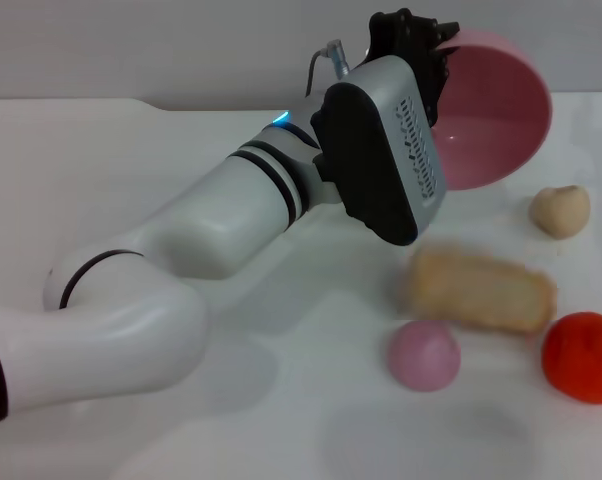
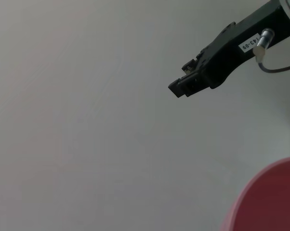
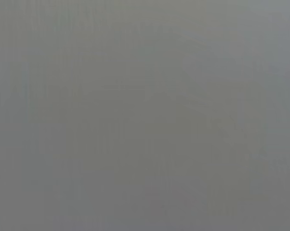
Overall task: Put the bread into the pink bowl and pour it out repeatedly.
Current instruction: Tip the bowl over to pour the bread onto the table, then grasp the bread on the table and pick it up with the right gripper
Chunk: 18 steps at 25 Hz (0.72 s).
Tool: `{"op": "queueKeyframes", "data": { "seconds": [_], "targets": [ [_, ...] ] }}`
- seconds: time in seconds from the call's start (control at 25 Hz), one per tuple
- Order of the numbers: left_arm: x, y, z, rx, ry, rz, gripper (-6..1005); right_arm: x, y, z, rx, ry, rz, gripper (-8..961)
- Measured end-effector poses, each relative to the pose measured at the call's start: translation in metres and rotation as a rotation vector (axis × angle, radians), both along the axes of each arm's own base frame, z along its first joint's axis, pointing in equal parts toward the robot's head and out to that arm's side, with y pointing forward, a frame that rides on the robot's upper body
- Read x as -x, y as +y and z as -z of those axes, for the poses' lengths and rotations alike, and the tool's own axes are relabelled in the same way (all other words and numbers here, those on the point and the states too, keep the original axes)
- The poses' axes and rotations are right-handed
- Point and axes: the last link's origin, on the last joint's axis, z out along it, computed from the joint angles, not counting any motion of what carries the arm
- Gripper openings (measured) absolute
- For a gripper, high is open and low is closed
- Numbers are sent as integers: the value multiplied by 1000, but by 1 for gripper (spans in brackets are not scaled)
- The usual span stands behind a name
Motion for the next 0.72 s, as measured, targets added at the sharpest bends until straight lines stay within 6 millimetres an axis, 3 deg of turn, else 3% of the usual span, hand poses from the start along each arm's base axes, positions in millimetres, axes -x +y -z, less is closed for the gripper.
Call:
{"op": "queueKeyframes", "data": {
  "seconds": [0.44, 0.72],
  "targets": [
    [1, 3, -3, 5, -31, -30, 48, 0, -1, 2, 8, -3, -1, 462],
    [4, 32, -23, 98, -207, -272, 46, -1, 0, 4, 16, -3, 4, 463]
  ]
}}
